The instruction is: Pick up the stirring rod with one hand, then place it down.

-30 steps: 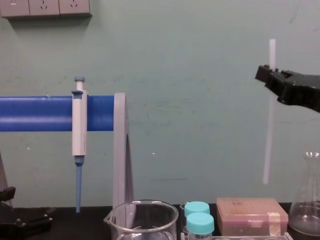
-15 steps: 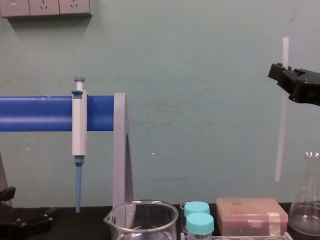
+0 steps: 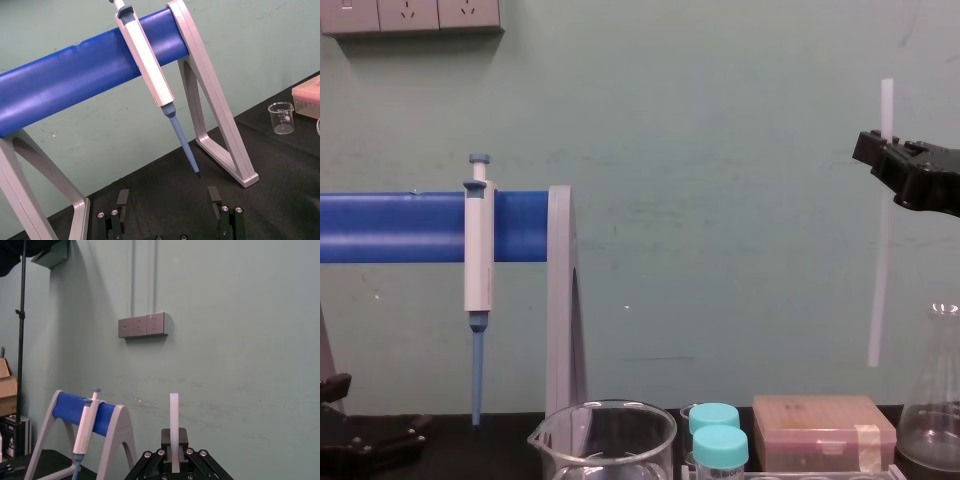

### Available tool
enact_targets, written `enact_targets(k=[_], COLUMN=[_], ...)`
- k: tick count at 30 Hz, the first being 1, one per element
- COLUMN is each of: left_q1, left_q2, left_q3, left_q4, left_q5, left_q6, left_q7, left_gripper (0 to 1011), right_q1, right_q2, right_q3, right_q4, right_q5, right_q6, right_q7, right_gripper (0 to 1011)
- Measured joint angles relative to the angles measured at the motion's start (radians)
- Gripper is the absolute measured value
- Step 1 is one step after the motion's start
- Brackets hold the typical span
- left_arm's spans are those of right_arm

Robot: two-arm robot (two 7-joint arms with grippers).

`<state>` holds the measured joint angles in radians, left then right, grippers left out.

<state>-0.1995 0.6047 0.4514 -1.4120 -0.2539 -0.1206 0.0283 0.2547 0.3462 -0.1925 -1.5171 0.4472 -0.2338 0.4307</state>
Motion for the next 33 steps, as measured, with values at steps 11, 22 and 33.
enact_targets(k=[11, 22, 33], left_q1=[0.000, 0.000, 0.000], left_q2=[0.000, 0.000, 0.000], left_q3=[0.000, 0.000, 0.000], left_q4=[0.000, 0.000, 0.000], left_q5=[0.000, 0.000, 0.000], left_q6=[0.000, 0.000, 0.000], left_q7=[0.000, 0.000, 0.000], left_gripper=[1000, 1000, 1000], right_q1=[0.002, 0.001, 0.000], right_q2=[-0.005, -0.005, -0.005], right_q3=[-0.003, -0.005, -0.009], right_q4=[0.006, 0.004, 0.003], right_q5=[-0.002, -0.002, -0.002], right_q6=[0.000, 0.003, 0.007], right_q7=[0.006, 0.007, 0.008], right_gripper=[72, 72, 72])
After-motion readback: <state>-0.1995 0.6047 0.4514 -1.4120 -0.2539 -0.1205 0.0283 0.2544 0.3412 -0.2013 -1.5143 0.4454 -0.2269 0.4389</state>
